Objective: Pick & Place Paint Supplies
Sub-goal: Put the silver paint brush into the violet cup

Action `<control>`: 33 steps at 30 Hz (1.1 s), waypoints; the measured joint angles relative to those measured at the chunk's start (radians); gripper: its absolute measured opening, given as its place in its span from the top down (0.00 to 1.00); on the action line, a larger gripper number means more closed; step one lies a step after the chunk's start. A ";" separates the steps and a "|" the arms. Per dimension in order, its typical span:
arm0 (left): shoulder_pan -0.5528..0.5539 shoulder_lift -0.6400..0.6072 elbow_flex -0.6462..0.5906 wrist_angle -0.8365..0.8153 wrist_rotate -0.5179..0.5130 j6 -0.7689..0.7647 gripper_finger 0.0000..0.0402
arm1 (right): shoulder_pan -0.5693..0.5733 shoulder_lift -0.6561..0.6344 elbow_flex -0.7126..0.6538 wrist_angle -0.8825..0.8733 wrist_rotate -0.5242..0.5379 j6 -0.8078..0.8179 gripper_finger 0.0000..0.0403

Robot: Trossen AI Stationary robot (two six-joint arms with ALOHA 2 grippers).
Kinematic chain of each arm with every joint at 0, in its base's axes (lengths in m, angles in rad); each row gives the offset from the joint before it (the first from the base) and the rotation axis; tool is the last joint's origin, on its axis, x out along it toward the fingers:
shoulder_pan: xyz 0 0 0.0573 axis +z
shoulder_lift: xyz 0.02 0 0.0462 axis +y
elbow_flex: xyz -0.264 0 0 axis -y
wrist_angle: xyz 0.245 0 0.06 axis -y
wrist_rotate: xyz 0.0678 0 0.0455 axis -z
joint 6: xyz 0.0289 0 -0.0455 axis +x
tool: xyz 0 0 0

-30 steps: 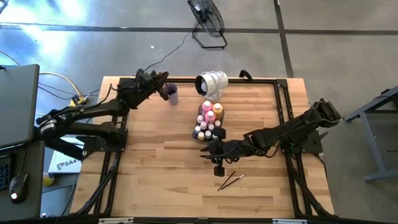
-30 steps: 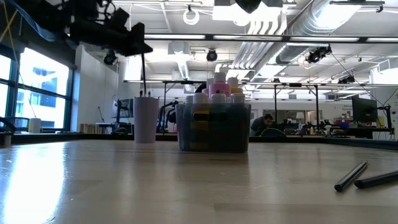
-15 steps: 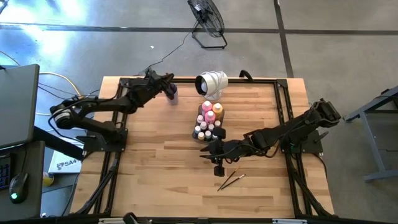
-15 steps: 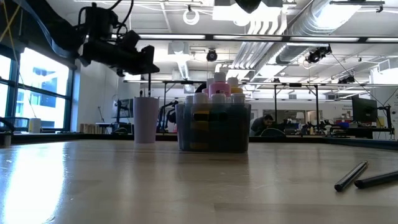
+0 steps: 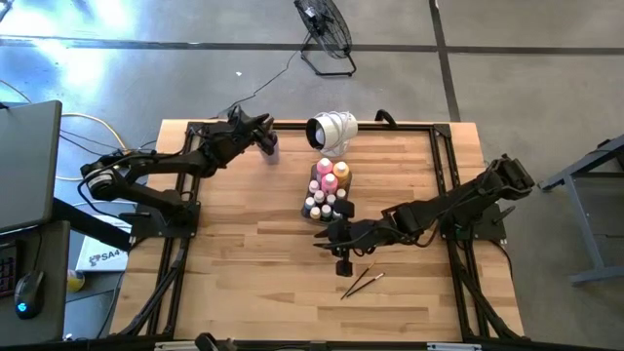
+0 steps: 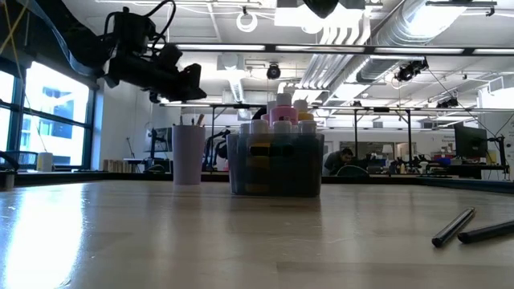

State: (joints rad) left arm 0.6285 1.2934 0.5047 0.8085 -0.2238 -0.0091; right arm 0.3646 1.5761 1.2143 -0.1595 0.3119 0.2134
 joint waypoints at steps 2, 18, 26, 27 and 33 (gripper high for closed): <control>0.000 -0.002 0.010 0.003 0.039 -0.017 0.73 | 0.006 -0.004 0.000 -0.025 0.000 0.000 0.79; -0.004 -0.312 0.025 -0.195 0.683 -0.186 0.65 | 0.139 -0.118 0.001 -0.610 -0.235 0.340 0.79; -0.162 -0.406 0.025 -0.283 0.817 -0.223 0.72 | 0.189 -0.032 -0.072 -0.670 -0.329 0.415 0.79; -0.180 -0.408 0.025 -0.282 0.813 -0.223 0.72 | 0.194 -0.024 -0.095 -0.659 -0.346 0.426 0.79; -0.246 -0.409 0.025 -0.282 0.764 -0.197 0.72 | 0.224 0.000 -0.227 -0.503 -0.353 0.465 0.79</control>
State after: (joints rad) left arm 0.3828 0.8848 0.5293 0.5263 0.5402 -0.2060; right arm 0.5884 1.5764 0.9871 -0.6625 -0.0416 0.6780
